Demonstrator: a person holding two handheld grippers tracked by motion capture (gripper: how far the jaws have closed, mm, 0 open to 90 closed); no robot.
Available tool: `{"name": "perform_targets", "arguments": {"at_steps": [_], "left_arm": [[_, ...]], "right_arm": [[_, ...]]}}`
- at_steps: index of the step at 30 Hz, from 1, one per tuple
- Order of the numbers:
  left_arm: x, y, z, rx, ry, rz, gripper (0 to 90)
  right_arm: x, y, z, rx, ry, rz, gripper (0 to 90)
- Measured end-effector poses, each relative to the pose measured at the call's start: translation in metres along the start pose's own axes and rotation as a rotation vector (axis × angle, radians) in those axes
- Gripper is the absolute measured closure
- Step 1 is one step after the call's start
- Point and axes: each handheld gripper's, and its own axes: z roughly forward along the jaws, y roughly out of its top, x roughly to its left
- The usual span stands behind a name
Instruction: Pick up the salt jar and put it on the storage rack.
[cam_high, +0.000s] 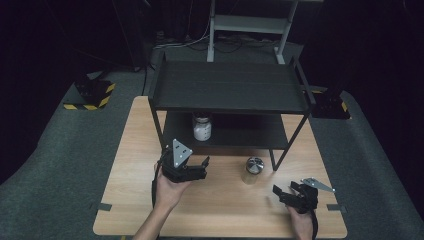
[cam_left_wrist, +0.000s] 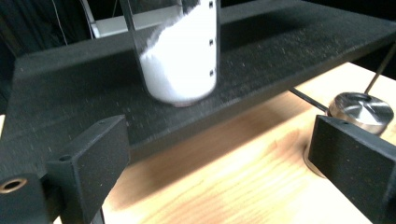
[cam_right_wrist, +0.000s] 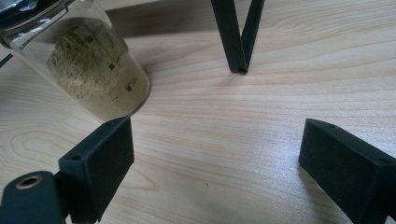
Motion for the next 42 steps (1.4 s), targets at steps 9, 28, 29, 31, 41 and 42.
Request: {"name": "perform_targets", "arguments": {"at_steps": [9,28,29,31,41,42], "left_arm": [[-0.002,-0.022,-0.001,0.031,-0.044,0.004,5.7],[0.005,-0.076,0.012,0.059,-0.041,-0.111,5.7],[0.006,-0.079,0.013,0.062,-0.039,-0.124,5.7],[0.006,-0.084,0.017,0.074,-0.036,-0.135,5.7],[0.005,-0.097,0.029,0.091,-0.022,-0.154,5.7],[0.005,-0.097,0.029,0.091,-0.022,-0.154,5.7]], "right_arm": [[0.001,0.0,0.0,0.0,-0.002,-0.005,9.9],[0.004,-0.003,-0.001,-0.014,-0.01,-0.027,10.6],[0.005,-0.003,-0.001,-0.015,-0.012,-0.031,10.6],[0.006,-0.003,-0.001,-0.014,-0.014,-0.036,10.6],[0.008,-0.002,-0.001,-0.011,-0.021,-0.042,10.8],[0.008,-0.002,-0.001,-0.011,-0.021,-0.042,10.8]]}}
